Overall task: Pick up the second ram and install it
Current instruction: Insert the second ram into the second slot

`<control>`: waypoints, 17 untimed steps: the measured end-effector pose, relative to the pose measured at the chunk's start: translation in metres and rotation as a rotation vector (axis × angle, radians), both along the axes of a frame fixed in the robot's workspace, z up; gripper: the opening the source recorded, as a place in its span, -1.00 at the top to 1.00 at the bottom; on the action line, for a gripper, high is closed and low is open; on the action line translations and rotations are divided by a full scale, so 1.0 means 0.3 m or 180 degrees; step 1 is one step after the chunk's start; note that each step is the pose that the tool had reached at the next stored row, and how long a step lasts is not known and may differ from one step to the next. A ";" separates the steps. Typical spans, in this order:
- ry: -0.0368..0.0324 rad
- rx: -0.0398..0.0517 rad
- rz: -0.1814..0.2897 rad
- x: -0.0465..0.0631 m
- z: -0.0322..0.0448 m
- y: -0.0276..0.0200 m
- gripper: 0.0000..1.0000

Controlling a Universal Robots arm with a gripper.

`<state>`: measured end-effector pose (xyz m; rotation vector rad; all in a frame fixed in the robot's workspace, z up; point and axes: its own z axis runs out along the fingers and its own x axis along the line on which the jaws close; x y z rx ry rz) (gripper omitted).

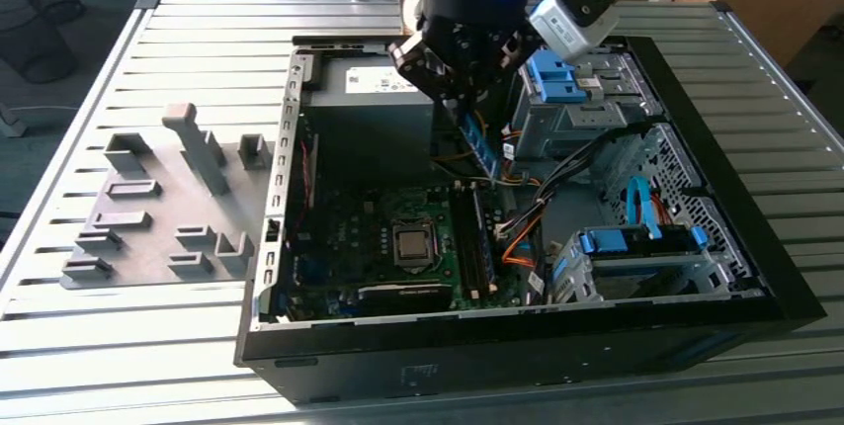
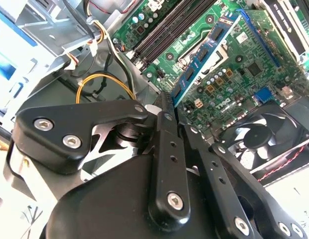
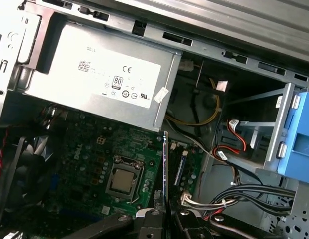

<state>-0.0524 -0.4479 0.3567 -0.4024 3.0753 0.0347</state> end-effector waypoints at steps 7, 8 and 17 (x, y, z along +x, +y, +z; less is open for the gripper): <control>0.0000 0.0000 -0.0157 0.000 -0.002 0.000 0.73; 0.0000 0.0000 -0.0181 0.000 -0.002 0.000 0.73; 0.0000 -0.0001 -0.0462 0.000 -0.005 0.000 0.73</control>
